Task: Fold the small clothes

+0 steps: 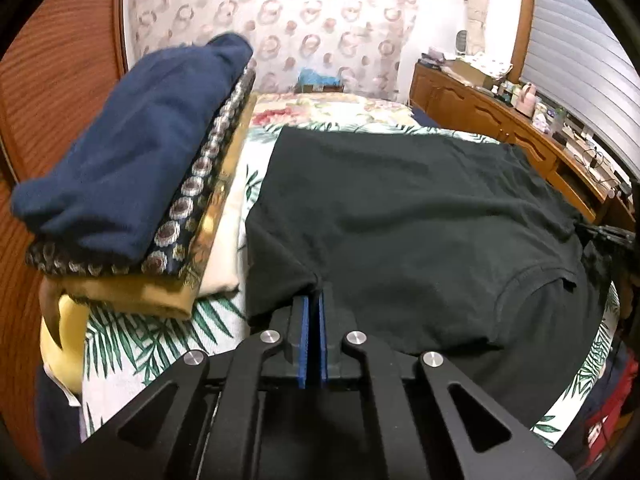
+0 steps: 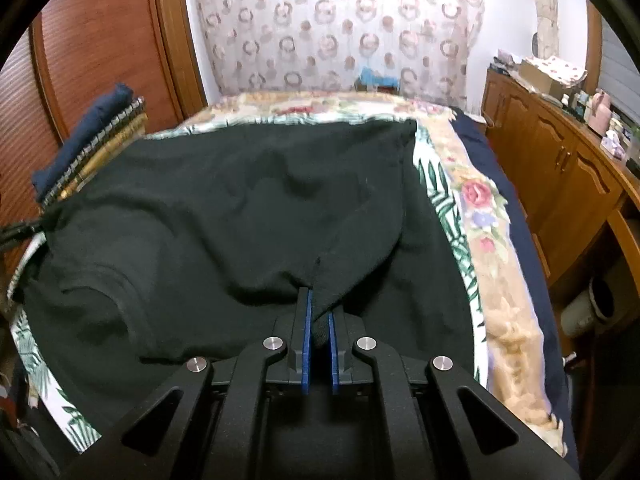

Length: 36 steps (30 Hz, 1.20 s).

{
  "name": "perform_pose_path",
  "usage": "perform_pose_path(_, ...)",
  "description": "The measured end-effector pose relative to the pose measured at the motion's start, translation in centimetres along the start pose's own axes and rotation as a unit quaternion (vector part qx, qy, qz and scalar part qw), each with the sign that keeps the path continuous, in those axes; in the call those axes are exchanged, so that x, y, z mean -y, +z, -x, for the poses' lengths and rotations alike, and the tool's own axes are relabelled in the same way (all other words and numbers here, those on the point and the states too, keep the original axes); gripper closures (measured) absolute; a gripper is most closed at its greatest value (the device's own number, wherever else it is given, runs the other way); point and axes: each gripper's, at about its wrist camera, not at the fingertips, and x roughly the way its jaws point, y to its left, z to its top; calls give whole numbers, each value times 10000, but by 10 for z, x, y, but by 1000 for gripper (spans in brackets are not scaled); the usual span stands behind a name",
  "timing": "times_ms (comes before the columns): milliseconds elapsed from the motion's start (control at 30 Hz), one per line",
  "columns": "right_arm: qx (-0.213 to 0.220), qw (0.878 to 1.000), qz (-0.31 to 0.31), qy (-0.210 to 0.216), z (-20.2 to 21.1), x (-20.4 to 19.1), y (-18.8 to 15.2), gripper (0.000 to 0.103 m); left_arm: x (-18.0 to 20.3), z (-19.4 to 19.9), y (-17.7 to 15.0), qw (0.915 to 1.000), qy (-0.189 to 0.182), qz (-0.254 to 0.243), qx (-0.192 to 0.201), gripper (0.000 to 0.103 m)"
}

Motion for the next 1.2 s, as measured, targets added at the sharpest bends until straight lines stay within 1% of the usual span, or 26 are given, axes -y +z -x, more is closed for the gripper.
perform_pose_path(167,551,9985,-14,5,30,2,5,97,8,31,12,9987,-96,-46,488,99)
perform_pose_path(333,901,9959,85,26,61,-3,5,97,10,63,21,9961,-286,-17,831,99)
perform_pose_path(433,1058,9943,111,59,82,-4,-1,97,12,77,17,9952,-323,-70,925,99)
perform_pose_path(600,1190,9928,133,85,111,1,-14,97,16,100,4,9935,-463,-52,1036,99)
perform_pose_path(733,1167,9929,159,139,122,4,-31,97,12,106,-10,9942,-508,26,953,99)
perform_pose_path(833,1070,9940,147,170,125,10,-39,97,10,110,-23,9950,-482,74,873,99)
perform_pose_path(900,1004,9948,134,148,127,10,-46,97,5,106,-30,9959,-427,114,784,99)
perform_pose_path(967,778,9969,96,100,118,11,-53,97,3,93,-37,9977,-382,108,555,99)
perform_pose_path(1100,277,9996,17,-66,81,15,-66,97,2,66,-55,9994,-291,124,110,98)
perform_pose_path(1133,177,9998,3,-122,73,15,-70,97,4,64,-58,9996,-274,102,48,97)
perform_pose_path(1167,126,9998,2,-157,68,14,-70,96,4,64,-62,9997,-224,77,9,92)
perform_pose_path(1200,111,9998,1,-143,66,14,-71,91,5,64,-66,9999,-160,31,-9,88)
